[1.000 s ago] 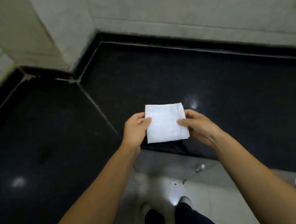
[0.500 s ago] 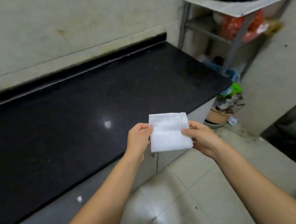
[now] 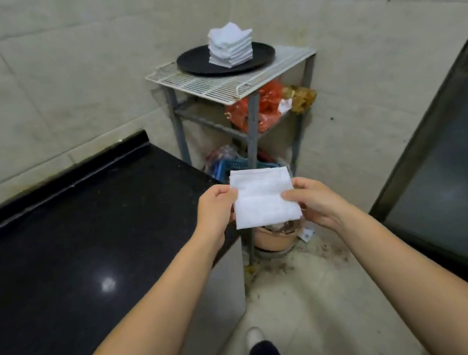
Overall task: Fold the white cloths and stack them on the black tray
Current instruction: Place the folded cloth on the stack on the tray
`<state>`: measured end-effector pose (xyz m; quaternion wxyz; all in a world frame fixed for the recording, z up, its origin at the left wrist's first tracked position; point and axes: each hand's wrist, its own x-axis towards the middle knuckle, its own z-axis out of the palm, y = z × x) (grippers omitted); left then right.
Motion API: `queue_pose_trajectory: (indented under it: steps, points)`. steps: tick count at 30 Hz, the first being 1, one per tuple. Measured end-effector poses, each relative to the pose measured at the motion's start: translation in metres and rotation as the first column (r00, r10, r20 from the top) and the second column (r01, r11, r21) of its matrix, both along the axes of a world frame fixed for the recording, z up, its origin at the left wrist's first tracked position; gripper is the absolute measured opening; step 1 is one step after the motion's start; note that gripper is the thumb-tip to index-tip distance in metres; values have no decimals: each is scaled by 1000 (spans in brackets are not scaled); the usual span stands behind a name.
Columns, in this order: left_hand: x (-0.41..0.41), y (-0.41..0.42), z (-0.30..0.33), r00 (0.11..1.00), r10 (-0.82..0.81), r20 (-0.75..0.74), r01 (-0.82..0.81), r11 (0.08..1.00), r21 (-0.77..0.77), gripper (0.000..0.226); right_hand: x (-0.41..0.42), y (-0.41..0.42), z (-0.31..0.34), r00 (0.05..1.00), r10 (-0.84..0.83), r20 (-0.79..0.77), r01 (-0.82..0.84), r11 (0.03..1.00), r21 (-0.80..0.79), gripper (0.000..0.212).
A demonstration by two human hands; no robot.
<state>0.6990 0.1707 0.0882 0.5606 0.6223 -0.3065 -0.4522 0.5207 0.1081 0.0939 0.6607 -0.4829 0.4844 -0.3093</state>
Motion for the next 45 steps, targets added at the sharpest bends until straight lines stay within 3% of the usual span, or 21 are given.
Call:
queue_pose_trajectory:
  steps: [10,13,17,21,25,30,32,35,38,42,45]
  points:
    - [21,-253,92,981,64,185,-19,972,-233,18,24,-261,93,999,13,39,-2,966,-257,10]
    - [31,-309,116,969,137,205,-77,958,-276,14,37,-324,117,1000,10,-17,-15,949,-314,9]
    - [51,-392,140,926,264,270,-179,936,-302,14,66,-422,145,993,49,-108,-93,888,-451,10]
    - [74,-465,162,892,380,243,-311,909,-277,19,111,-518,168,978,126,-165,-195,828,-525,19]
    - [97,-522,172,852,471,229,-424,877,-226,25,152,-593,183,945,243,-217,-324,758,-565,9]
    - [111,-547,153,814,513,274,-496,858,-133,28,176,-634,158,888,359,-289,-460,728,-508,21]
    - [114,-548,141,803,518,295,-514,852,-94,26,178,-638,144,876,385,-291,-482,721,-498,12]
    - [115,-546,132,792,518,323,-522,849,-84,26,179,-639,137,872,384,-303,-489,701,-519,4]
    - [111,-538,135,791,515,330,-521,850,-78,28,178,-634,147,882,315,-350,-469,663,-584,18]
    - [111,-498,146,767,557,319,-563,822,-80,23,180,-601,176,898,133,-419,-430,468,-772,38]
    - [111,-431,152,739,587,331,-588,801,-109,15,197,-541,189,870,192,-454,-492,284,-823,31]
